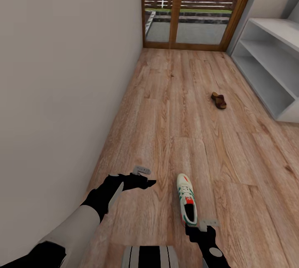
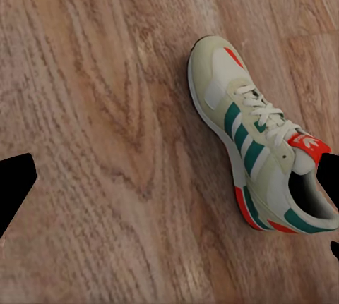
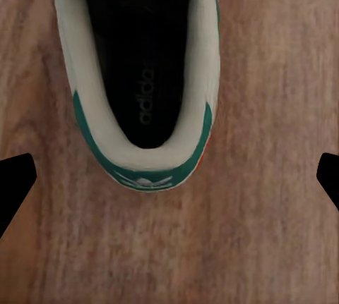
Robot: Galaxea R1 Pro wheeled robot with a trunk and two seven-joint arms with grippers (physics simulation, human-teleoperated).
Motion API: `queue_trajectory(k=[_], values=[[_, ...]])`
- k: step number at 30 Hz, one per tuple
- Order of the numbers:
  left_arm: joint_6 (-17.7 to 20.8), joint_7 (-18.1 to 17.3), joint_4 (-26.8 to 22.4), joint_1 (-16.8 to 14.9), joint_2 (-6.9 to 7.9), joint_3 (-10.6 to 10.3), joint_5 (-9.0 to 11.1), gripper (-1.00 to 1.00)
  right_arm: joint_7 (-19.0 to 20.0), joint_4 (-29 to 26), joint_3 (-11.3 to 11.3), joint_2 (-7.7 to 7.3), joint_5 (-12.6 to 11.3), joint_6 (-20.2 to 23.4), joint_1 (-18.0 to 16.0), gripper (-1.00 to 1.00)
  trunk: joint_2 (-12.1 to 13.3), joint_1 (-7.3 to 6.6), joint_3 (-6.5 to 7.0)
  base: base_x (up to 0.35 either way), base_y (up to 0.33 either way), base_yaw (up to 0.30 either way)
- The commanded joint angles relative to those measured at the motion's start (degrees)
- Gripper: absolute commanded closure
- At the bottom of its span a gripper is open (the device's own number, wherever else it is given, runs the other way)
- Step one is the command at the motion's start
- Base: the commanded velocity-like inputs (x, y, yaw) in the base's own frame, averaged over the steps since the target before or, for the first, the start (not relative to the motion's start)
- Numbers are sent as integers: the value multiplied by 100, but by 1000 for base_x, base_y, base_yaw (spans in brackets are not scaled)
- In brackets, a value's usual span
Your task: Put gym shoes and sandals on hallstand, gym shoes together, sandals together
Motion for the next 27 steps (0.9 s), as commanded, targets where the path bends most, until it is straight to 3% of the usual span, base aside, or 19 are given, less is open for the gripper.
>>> queue_trajectory(k=[1, 27], values=[[38, -8, -8, -1, 1, -4, 14, -100, -22, -6, 0, 2, 15, 13, 1, -100, -1, 0, -4, 106, 147, 0], [17, -8, -8, 6, 1, -3, 14, -100, -23, -13, -1, 1, 15, 13, -1, -100, -1, 0, -4, 16, 20, 0]])
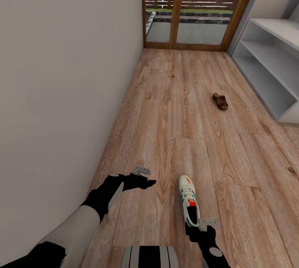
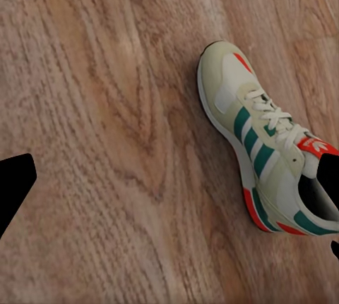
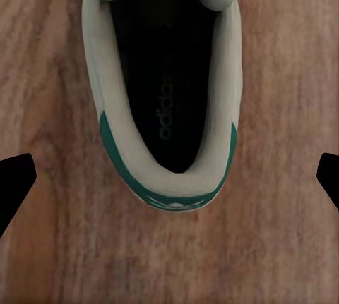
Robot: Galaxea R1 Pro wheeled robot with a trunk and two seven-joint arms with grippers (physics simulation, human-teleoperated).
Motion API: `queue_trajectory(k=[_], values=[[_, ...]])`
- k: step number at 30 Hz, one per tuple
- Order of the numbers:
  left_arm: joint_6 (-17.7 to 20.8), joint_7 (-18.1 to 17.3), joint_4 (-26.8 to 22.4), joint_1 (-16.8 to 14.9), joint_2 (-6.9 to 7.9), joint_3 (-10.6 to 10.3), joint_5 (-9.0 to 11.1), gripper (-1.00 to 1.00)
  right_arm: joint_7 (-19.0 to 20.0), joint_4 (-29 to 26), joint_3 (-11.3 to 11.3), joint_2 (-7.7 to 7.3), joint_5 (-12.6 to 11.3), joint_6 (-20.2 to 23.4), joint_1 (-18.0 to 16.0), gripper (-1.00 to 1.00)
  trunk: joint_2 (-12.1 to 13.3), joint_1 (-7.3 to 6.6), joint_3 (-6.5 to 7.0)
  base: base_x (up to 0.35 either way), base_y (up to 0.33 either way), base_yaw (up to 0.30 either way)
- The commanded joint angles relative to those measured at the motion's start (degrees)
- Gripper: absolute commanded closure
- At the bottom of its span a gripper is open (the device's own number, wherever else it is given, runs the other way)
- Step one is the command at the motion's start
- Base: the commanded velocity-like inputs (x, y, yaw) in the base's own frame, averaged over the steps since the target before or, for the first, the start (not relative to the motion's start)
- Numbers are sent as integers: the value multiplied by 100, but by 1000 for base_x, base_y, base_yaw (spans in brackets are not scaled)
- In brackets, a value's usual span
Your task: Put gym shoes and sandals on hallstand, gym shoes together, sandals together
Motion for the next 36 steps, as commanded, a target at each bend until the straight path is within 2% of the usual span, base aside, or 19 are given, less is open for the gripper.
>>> queue_trajectory(k=[1, 12, 32, 36], values=[[36, -8, -11, -2, 1, -3, 14, -100, -23, -5, 2, 2, 15, 8, -1, -100, -1, -1, -4, 80, 0, 0], [28, -5, -12, 0, 1, -3, 10, -100, -27, -12, 3, 2, 15, 6, 0, -100, -1, -1, -4, 108, 0, 0], [24, -3, -14, -40, 1, -3, 5, -100, -27, -4, -9, 2, 15, 5, 0, -100, -1, -1, -4, 7, 0, 0], [25, -4, -13, -45, 1, -3, 7, -100, -27, 0, -6, 2, 18, 5, -1, -100, -7, 9, -92, 0, 0, 0]])
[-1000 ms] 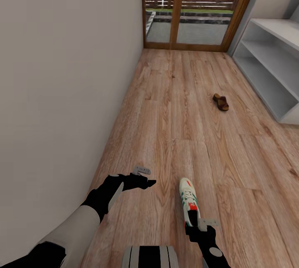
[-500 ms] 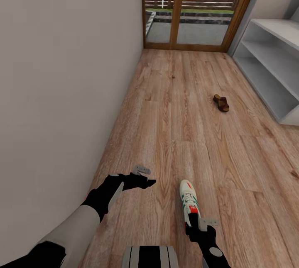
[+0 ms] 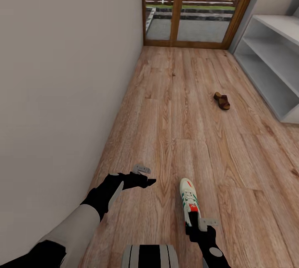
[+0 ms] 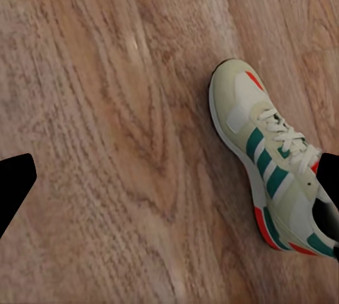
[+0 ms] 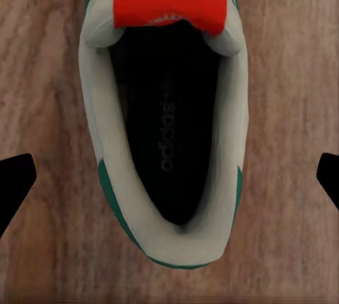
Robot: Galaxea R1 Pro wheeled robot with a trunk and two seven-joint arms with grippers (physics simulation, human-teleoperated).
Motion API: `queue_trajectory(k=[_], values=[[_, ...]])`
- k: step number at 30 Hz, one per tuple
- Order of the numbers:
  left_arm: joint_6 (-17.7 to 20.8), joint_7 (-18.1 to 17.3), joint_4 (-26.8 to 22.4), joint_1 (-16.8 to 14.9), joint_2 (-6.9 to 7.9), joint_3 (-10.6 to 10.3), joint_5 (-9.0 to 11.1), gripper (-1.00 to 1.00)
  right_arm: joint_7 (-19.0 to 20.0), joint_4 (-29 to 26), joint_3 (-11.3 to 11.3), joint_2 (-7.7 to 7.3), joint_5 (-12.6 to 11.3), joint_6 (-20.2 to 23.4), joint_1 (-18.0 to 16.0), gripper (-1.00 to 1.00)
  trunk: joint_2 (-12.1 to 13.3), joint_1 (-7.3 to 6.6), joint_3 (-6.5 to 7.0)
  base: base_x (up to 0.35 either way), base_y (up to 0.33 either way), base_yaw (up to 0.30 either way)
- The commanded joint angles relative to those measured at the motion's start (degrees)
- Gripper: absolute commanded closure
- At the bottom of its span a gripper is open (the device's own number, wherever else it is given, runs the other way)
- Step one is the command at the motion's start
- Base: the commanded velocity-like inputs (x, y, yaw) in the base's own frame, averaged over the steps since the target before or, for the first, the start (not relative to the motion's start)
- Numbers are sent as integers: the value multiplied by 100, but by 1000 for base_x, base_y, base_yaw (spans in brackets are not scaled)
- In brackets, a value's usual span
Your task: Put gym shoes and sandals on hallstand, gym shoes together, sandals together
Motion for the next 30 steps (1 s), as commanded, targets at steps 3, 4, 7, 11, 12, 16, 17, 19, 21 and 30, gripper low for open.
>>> queue_trajectory(k=[3, 4, 7, 11, 12, 16, 17, 19, 21, 30], values=[[46, -5, -8, -4, 1, -2, 14, -100, -21, 3, 1, 2, 19, 4, 2, -100, -6, 6, -72, 0, 0, 0], [47, -7, -8, -5, 1, -2, 14, -100, -22, 6, 2, 2, 19, 1, 1, -100, -7, 9, -95, 0, 0, 0], [45, -5, -8, -6, 1, -2, 13, -100, -25, 27, 0, 2, 17, -10, 2, -100, -10, 14, -149, 0, 0, 0], [45, -4, -7, -6, 1, -2, 15, -100, -28, 74, -2, -5, 13, -27, 2, -100, -10, 14, -180, 0, 0, 0], [47, -7, -7, -7, 1, -2, 16, -100, -28, 80, -3, -6, 13, -30, 0, -100, -11, 17, -211, 0, 0, 0], [48, -10, -8, -7, 1, -2, 18, -100, -28, 85, -3, -6, 13, -32, 1, -100, -16, 27, -334, 0, 0, 0], [49, -8, -8, -7, 1, -2, 19, -100, -28, 85, -3, -7, 13, -32, 2, -100, -18, 30, -366, 0, 0, 0], [49, -10, -8, -7, 1, -2, 20, -100, -28, 86, -3, -7, 13, -32, 2, -100, -20, 35, -428, 0, 0, 0], [49, -11, -7, -7, 1, -2, 17, -100, -28, 84, -3, -7, 11, -33, 4, -100, -20, 35, -441, 0, 0, 0], [48, -12, -7, -7, 1, -2, 19, -100, -28, 79, -3, -7, 7, -33, 3, -100, -20, 35, -457, 0, 0, 0]])
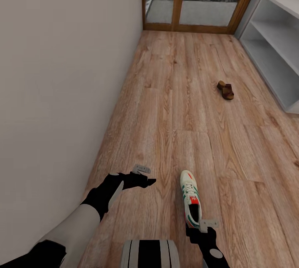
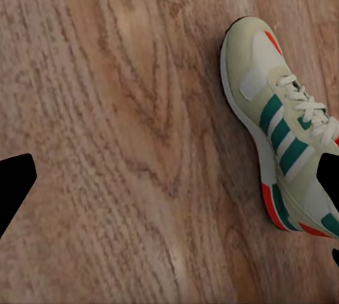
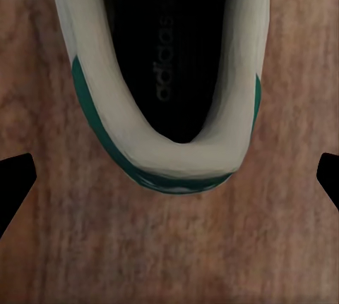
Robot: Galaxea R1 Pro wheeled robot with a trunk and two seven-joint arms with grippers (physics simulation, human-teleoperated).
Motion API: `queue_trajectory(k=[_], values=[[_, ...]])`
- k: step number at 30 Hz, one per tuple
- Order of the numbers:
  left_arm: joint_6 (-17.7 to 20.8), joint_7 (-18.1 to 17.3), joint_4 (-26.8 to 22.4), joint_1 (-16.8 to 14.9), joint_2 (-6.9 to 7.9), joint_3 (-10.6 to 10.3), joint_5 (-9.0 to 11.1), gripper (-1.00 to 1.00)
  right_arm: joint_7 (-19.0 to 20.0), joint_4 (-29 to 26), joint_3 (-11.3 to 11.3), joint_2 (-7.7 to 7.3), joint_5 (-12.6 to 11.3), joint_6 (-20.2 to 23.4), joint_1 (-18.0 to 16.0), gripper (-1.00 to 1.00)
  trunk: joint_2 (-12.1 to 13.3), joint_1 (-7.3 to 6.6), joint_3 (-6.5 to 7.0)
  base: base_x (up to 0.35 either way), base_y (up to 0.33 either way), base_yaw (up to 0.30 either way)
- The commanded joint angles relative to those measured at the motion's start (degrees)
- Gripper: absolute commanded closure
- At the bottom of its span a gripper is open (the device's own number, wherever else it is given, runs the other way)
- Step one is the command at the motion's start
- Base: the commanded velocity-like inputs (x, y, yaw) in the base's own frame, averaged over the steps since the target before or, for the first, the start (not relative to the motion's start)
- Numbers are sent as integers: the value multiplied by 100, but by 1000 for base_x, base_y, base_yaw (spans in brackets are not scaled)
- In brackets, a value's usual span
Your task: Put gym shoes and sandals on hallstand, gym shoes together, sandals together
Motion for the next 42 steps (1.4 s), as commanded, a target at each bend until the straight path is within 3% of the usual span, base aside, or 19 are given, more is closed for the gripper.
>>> queue_trajectory(k=[1, 7, 16, 29, 37, 42], values=[[42, -8, -8, -1, 1, -2, 15, -100, -19, -4, -1, 2, 14, 8, -2, -100, -1, -1, -4, 0, 0, 0], [43, -8, -8, -1, 1, -2, 14, -100, -19, -4, -1, 2, 13, 8, -3, -100, -1, -1, -6, 0, 0, 0], [43, -7, -8, -1, 1, -2, 16, -100, -19, -4, -1, 2, 12, 8, -1, -100, -13, 22, -206, 0, 0, 0], [43, -8, -8, -1, 1, -2, 13, -100, -19, -4, -1, 2, 11, 8, 1, -100, -13, 22, -206, 0, 0, 0], [43, -8, -8, -1, 1, -2, 15, -100, -19, -4, -1, 2, 12, 8, -2, -100, -24, 43, -383, 0, 0, 0], [43, -3, -8, -1, 1, -2, 13, -100, -19, -4, -1, 2, 13, 8, -1, -100, -24, 43, -383, 0, 0, 0]])
